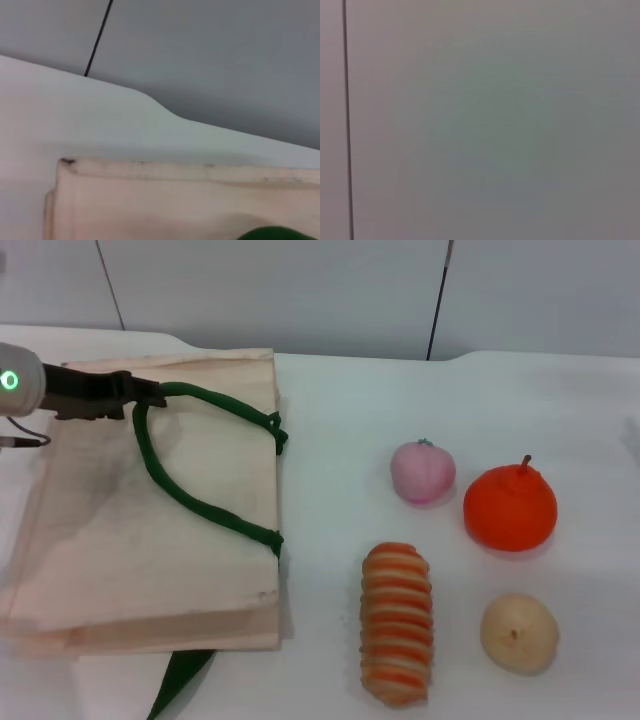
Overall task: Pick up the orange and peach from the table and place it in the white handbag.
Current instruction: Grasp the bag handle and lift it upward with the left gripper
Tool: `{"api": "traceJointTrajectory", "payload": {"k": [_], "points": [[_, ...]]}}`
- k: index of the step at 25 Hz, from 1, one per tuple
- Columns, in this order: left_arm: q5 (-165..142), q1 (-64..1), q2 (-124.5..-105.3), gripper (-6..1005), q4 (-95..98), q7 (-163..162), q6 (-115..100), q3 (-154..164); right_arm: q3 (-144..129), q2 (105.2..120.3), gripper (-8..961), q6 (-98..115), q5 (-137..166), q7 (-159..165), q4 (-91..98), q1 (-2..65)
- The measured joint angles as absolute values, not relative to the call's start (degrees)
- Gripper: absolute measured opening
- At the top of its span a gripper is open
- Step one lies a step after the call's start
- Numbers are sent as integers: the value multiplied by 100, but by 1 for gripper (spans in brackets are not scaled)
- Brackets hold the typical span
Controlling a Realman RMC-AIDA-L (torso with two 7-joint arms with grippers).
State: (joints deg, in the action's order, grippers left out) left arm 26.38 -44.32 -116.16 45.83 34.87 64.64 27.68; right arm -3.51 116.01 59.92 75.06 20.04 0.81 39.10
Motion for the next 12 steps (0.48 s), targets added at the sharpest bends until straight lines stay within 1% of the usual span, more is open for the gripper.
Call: {"api": "traceJointTrajectory", "payload": {"k": [12], "points": [[2703,-4658,-11611,691,3947,3883,6022,2769,-342,11610,863,5994,7506,2004,59,3945]]}}
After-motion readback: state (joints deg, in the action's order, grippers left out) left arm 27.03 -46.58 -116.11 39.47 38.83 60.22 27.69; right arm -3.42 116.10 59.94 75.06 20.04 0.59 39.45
